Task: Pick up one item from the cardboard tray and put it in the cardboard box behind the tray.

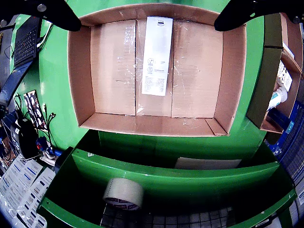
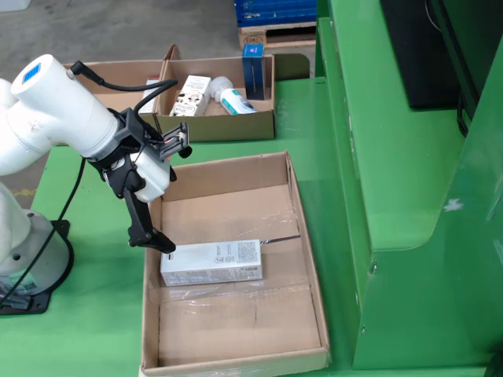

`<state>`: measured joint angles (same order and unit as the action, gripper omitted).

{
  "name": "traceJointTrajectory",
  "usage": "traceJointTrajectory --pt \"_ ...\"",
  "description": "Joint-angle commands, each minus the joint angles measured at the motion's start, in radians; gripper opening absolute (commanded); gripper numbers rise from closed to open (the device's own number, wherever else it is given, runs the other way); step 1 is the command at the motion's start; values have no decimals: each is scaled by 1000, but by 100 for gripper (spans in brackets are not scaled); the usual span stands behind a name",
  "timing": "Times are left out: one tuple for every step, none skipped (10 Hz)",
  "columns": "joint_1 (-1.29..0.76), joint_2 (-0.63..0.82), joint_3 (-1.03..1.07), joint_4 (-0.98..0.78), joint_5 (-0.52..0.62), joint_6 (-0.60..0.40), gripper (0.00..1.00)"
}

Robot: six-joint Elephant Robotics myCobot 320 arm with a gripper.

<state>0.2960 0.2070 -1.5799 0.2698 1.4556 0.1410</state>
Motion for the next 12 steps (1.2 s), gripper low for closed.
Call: traceJointTrajectory --pt "2 -41 69 8 10 -7 100" --pt "2 -41 69 8 10 -7 100" --pt "-21 -154 155 -2 31 -22 100" --pt "-21 -154 155 -2 31 -22 100" --pt "-39 -278 271 -43 50 -33 100" --pt "-39 -278 271 -43 50 -33 100" --pt "-46 -320 308 -54 60 -38 100" --pt "-46 -320 308 -54 60 -38 100" --pt "-65 -479 467 -124 86 -54 100" --pt "-65 -479 467 -124 86 -54 100" --pt "-65 -479 467 -124 86 -54 100" --pt "-74 -531 509 -139 93 -60 100"
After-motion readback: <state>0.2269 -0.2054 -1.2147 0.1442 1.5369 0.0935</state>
